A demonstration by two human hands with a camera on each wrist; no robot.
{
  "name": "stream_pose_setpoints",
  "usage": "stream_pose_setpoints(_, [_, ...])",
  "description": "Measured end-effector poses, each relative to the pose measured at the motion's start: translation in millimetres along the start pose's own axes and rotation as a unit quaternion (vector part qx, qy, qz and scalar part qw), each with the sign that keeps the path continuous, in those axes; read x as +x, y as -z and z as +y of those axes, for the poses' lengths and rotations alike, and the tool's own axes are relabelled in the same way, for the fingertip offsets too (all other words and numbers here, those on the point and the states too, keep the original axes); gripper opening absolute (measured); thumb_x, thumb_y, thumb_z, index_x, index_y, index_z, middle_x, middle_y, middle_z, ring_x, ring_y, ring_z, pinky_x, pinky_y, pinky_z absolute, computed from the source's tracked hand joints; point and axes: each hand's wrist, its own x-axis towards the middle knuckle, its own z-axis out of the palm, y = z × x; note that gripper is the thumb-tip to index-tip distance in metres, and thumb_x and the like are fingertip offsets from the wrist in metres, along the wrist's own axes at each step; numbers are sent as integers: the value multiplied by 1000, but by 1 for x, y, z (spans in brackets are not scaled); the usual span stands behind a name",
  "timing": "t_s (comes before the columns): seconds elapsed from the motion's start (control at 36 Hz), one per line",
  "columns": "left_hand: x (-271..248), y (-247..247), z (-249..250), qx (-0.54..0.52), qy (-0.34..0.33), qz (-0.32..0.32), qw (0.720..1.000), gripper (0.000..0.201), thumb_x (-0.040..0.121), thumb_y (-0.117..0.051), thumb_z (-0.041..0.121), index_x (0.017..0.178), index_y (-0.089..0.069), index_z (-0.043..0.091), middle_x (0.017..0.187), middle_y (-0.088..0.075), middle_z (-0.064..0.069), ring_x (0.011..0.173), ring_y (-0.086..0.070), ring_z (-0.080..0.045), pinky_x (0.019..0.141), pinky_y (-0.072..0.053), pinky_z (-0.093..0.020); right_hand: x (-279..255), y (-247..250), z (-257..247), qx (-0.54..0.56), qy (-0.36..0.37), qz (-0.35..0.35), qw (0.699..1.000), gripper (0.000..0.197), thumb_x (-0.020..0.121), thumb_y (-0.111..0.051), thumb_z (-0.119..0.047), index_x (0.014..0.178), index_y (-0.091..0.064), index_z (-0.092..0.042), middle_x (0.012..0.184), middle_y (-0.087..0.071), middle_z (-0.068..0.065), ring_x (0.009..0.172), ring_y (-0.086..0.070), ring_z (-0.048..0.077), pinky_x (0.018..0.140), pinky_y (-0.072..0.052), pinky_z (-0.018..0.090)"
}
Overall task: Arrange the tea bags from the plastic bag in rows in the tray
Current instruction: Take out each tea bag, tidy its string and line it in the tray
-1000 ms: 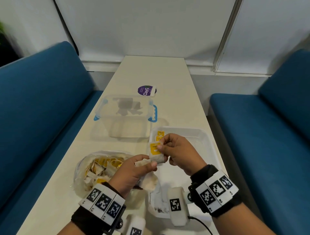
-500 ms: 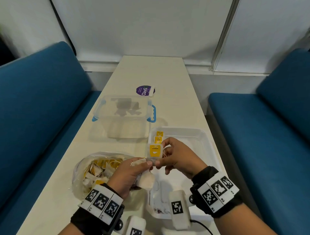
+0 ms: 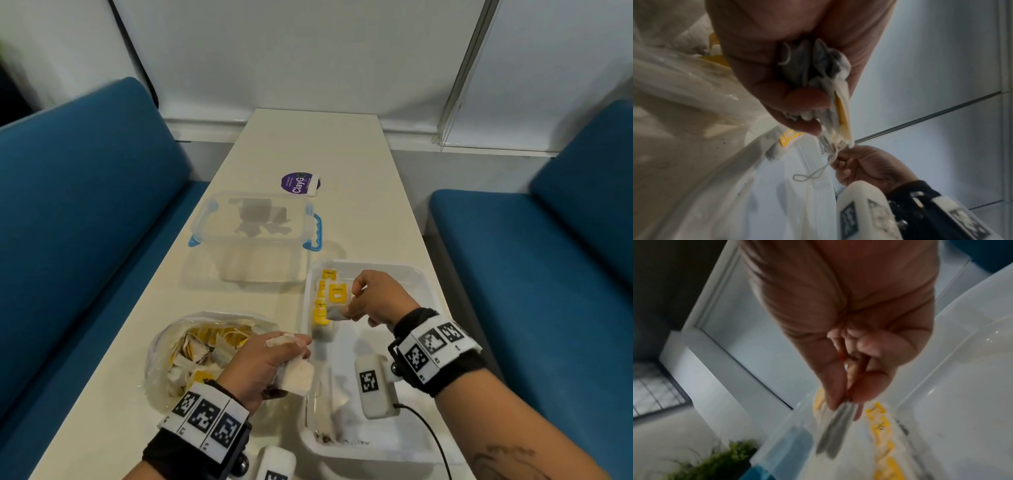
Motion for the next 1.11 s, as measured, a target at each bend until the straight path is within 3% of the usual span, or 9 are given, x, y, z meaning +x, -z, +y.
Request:
stream_pose_setpoints(0.17, [2,-2,-1,10,2,-19,1000,30,64,-72,28,89,-74,12,81,-70,-5,65,-63,-19,47,-44,-20,20,-19,5,-198,-54,-103,973,26,82,-64,0,69,-46,-13,64,-59,4,70,-61,22,51,-40,23])
stream_pose_setpoints(0.31, [3,0,1,10,7,-27,1000,14,85,-62,16,95,-71,11,80,-69,-4,63,-61,-17,46,-42,-18,30,-37,7,-272,-40,-124,954,25,83,-61,-5,66,-48,-17,65,-57,0,53,-54,10,48,-42,19])
stream_pose_setpoints(0.53, [4,3,1,-1,7,-39,999,32,63,-75,25,92,-72,10,78,-72,-2,60,-62,-15,53,-41,-24,38,-47,15,-263,-41,-117,957,25,81,-62,-1,66,-48,-16,65,-56,1,26,-48,-3,29,-33,8])
stream_pose_setpoints(0.58, [3,2,2,-5,4,-42,999,35,62,-79,21,94,-72,10,80,-71,-1,60,-61,-14,54,-42,-24,38,-49,17,-278,-36,-117,953,22,80,-65,-3,67,-50,-14,68,-58,2,39,-58,1,36,-41,10])
stream_pose_setpoints(0.67, [2,2,3,-16,0,-48,999,24,72,-73,18,95,-70,13,80,-71,-4,61,-62,-14,54,-46,-25,34,-47,14,-324,-18,-116,939,16,78,-70,-7,75,-54,-9,84,-67,9,77,-70,21,73,-58,28])
stream_pose_setpoints(0.75, [0,1,7,-40,-9,-59,997,13,82,-65,8,94,-66,11,81,-71,-8,63,-63,-15,55,-50,-27,27,-32,8,-259,6,-103,960,27,80,-72,-12,70,-47,-14,76,-63,5,59,-63,17,63,-53,28])
stream_pose_setpoints(0.83, [-3,-1,12,-71,-16,-85,994,27,67,-68,10,92,-61,12,85,-71,-12,64,-63,-19,62,-50,-32,13,-13,-3,-171,36,-100,980,24,81,-70,-14,72,-48,-16,68,-60,1,53,-60,12,39,-37,17])
stream_pose_setpoints(1.0, [-12,-7,16,-159,-31,-149,975,36,64,-59,1,99,-55,7,84,-68,-22,66,-66,-24,54,-56,-33,-24,2,-8,43,90,-166,981,14,83,-65,-3,88,-55,-11,71,-66,4,61,-62,15,44,-33,23])
stream_pose_setpoints(1.11, [-16,-10,14,-166,-45,-167,971,65,48,-70,3,110,-54,3,81,-68,-21,65,-66,-25,52,-55,-33,-37,-4,-1,77,99,-203,971,14,84,-64,-5,91,-55,-13,72,-66,4,63,-61,14,42,-34,20])
